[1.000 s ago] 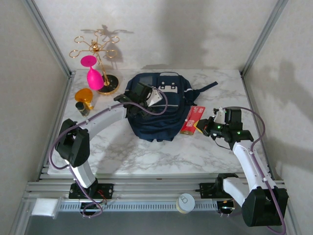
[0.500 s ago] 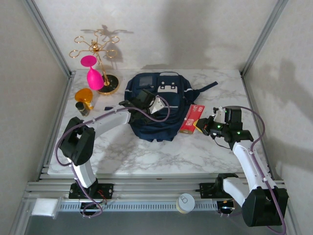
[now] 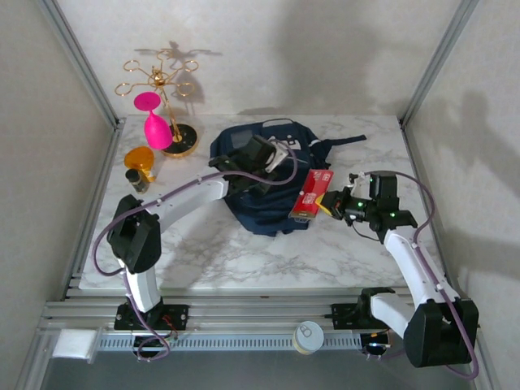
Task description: Pack books, pencil case, and school supplies into a backpack
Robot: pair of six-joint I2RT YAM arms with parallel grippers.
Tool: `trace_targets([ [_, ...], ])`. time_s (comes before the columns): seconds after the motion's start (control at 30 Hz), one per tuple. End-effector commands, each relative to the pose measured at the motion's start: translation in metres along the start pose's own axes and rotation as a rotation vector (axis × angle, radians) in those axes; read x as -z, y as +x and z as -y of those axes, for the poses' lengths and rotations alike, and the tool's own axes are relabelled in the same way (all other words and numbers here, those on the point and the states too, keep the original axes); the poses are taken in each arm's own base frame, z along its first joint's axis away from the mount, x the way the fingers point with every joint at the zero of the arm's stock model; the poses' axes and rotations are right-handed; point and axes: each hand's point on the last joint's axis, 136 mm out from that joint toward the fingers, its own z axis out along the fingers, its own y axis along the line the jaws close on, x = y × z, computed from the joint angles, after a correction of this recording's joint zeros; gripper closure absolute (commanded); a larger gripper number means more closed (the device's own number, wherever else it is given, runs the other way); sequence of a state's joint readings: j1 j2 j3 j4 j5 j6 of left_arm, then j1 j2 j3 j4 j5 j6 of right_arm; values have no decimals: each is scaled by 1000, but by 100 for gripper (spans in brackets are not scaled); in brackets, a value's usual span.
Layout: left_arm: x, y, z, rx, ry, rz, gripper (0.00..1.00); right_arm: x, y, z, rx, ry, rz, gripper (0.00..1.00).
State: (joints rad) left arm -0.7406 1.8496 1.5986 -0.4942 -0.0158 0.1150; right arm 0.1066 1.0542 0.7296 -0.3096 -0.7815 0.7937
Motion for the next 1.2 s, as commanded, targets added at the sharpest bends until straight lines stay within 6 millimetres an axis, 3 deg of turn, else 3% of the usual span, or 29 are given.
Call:
trace_targets([
  [0.0, 13, -27, 28, 262, 8, 24, 100, -2, -23, -23, 1, -64, 68, 100],
  [0.13, 15, -44, 56, 450, 125, 65, 100, -15, -54, -11, -57, -50, 190, 100],
  [0.2, 20, -51, 55, 496, 107, 99, 100, -24, -70, 1, -93, -29, 260, 100],
  [0.3, 21, -57, 58, 530, 126, 128, 100, -42, -92, -6, -69, -68, 323, 100],
  [0.37, 19, -60, 54, 559, 120, 138, 100, -70, -89, -18, -50, -76, 272, 100],
  [0.47, 19, -65, 47, 591, 110, 166, 100, -105, -84, -19, 1, -6, 301, 100],
  [0.5, 18, -66, 42, 600, 93, 172, 100, -109, -84, -16, -1, 4, 312, 91],
  [0.6, 16, -61, 25, 641, 51, 171, 100, -106, -78, -4, -1, 25, 306, 70],
  [0.8, 17, -66, 24, 660, 99, 189, 100, -78, -78, 20, 14, 141, 302, 52],
  [0.93, 14, -66, 32, 672, 145, 191, 100, -81, -84, 22, -4, 125, 302, 64],
  [1.0, 17, -68, 33, 677, 156, 201, 100, -96, -86, 24, -13, 144, 268, 80],
  [1.17, 18, -70, 32, 690, 164, 217, 100, -126, -83, 15, 7, 130, 204, 99],
])
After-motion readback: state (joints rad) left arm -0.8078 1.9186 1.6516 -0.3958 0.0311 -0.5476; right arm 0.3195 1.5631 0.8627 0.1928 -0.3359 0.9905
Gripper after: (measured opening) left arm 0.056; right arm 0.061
